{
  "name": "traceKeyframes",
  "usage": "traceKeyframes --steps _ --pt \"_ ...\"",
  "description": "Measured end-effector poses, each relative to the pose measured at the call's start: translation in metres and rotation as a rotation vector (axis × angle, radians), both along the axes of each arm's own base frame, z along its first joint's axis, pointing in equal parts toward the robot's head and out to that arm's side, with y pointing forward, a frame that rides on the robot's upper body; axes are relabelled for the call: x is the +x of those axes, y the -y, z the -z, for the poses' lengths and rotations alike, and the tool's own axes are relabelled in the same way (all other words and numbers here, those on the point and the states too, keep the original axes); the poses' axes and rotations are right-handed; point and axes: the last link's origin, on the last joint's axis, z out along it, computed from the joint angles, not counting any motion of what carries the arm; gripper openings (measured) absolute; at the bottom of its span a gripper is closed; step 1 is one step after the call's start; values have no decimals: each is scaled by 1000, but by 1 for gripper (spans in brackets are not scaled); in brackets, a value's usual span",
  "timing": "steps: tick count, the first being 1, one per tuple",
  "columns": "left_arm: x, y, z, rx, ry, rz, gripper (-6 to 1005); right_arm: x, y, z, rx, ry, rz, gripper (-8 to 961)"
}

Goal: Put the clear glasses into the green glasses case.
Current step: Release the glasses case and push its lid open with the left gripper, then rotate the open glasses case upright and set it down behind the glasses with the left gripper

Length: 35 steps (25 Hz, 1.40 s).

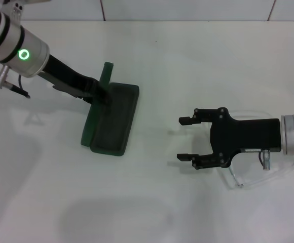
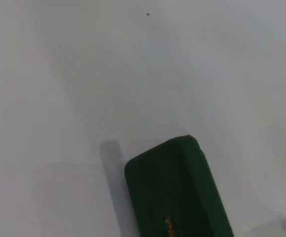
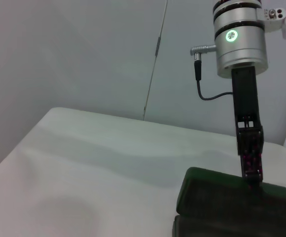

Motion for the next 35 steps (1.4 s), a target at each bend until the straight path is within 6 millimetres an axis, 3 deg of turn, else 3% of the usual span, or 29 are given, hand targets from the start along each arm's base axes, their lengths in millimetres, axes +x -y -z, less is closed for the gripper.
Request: traceKeyframes --steps 7,13,18,35 --pt "-2 -2 -5 14 -9 0 437 3 2 1 5 -2 3 750" --pt "-2 -4 -8 23 -15 25 271 3 3 0 2 -7 3 750" --pt "-2 -7 -8 29 -37 64 199 2 6 1 -6 -14 1 750" --pt "37 -22 0 -17 -87 225 200 8 12 0 -1 -24 -2 750"
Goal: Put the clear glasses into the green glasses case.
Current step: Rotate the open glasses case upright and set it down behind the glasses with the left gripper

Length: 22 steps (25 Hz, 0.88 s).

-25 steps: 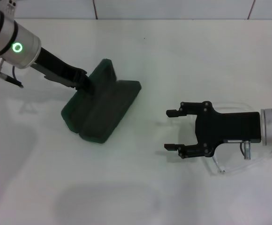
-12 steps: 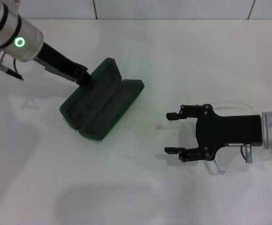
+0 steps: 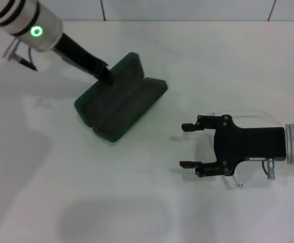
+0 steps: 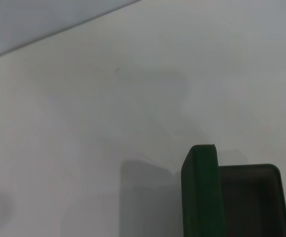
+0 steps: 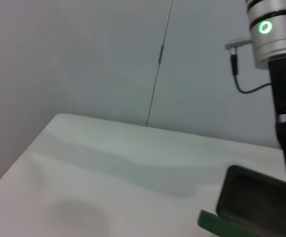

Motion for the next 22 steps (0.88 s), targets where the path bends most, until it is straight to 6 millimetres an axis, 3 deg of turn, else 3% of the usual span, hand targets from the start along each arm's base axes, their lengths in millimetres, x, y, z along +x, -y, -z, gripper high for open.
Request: traceKeyframes --steps 10,16,22 --pt "55 -4 42 -169 -32 343 200 6 8 2 -9 -4 6 749" --pt "72 -5 62 -240 -134 516 199 10 12 3 -16 -5 21 749" --pt "84 -12 69 -237 -216 617 199 12 16 4 -26 -19 30 749"
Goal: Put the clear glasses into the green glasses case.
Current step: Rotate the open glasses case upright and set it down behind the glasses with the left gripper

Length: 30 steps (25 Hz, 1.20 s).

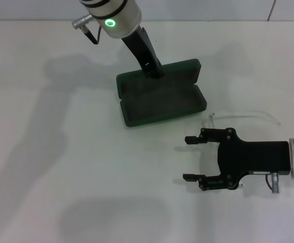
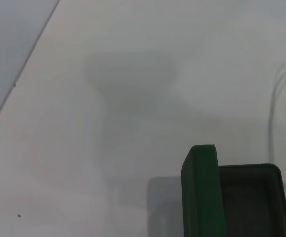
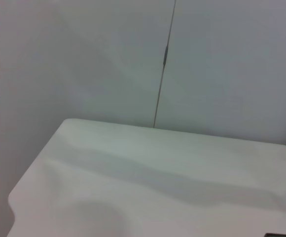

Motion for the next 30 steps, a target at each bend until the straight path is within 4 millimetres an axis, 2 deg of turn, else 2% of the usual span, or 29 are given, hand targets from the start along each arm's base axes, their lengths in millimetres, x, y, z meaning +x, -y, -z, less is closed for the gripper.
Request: traceKeyframes --steps 15,20,30 --pt "3 9 9 -120 -41 151 200 4 3 -1 22 -26 24 749" --pt "7 16 8 -180 -2 145 200 5 3 -1 29 -31 31 749" --pt "12 16 7 -166 -13 119 199 6 2 -2 32 -29 35 749"
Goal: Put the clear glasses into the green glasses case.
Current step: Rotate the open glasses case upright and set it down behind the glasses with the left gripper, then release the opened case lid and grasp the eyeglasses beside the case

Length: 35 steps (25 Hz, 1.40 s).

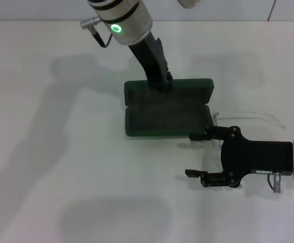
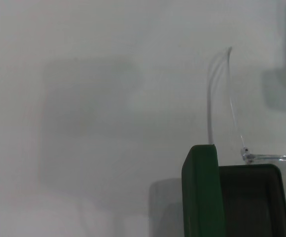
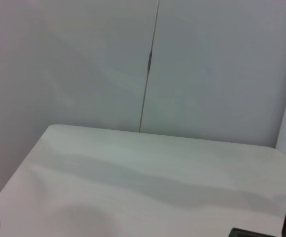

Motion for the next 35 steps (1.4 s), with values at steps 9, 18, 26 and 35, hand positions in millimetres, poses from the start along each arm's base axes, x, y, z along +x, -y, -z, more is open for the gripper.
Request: traceKeyframes --steps 9,18,26,35 --pt "-6 1 6 21 -85 -10 199 0 0 0 2 1 3 749" --pt "0 4 10 19 -112 -12 316 1 0 0 5 2 5 749" --pt "9 5 10 3 -114 0 393 3 -1 1 14 11 13 749" --pt "20 13 -1 -53 -129 -59 394 2 -5 1 22 21 14 749"
